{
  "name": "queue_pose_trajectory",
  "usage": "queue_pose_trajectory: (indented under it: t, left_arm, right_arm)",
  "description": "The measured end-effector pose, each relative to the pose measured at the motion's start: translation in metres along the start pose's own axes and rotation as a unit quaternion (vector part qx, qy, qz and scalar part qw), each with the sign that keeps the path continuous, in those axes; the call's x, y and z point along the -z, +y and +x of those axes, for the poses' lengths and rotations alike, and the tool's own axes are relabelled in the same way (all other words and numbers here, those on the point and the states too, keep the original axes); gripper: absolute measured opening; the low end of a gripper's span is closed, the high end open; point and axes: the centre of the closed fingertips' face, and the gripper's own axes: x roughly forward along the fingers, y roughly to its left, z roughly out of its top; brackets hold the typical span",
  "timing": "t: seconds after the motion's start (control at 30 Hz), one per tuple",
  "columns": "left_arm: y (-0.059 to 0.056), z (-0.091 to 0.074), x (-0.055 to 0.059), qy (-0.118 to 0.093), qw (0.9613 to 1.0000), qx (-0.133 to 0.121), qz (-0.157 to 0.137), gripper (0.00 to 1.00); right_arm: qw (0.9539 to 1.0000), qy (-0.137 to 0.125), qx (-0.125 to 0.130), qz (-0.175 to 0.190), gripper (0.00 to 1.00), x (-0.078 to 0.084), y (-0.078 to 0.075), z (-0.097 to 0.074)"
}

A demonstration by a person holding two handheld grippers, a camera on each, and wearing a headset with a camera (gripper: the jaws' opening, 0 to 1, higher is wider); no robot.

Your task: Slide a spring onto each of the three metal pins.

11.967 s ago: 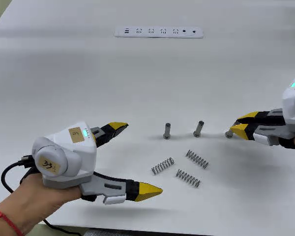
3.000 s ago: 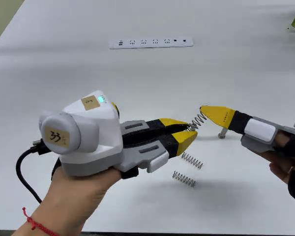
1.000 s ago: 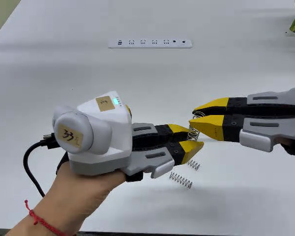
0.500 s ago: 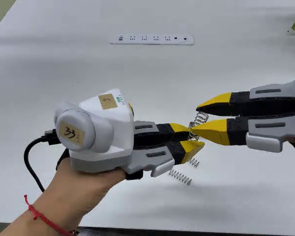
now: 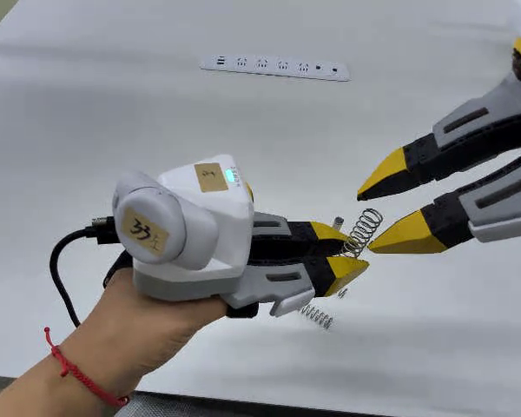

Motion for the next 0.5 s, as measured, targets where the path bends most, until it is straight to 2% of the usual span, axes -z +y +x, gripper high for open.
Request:
queue_pose_trajectory:
  t: [0.03,0.17,0.23,0.33,0.5]
  left_arm:
    - [0.000,0.000,0.001,0.002,1.0000,0.000,0.003,0.10]
    - [0.000,0.001,0.000,0.000,1.0000,0.001,0.003,0.10]
    - [0.000,0.001,0.001,-0.001,1.0000,0.001,0.001,0.10]
    - [0.000,0.001,0.001,-0.001,1.0000,0.001,0.001,0.10]
    - [0.000,0.000,0.001,-0.004,1.0000,0.002,-0.001,0.10]
  right_arm:
    - [0.9996,0.019,-0.004,-0.022,0.26,0.001,-0.001,0.003]
    - [0.9978,0.046,-0.027,-0.039,0.21,0.001,-0.001,0.006]
    - [0.9956,0.069,-0.040,-0.050,0.20,0.004,0.000,0.010]
    - [0.9892,0.110,-0.057,-0.079,0.19,0.012,0.002,0.014]
    - [0.9853,0.128,-0.066,-0.092,0.16,0.014,0.005,0.019]
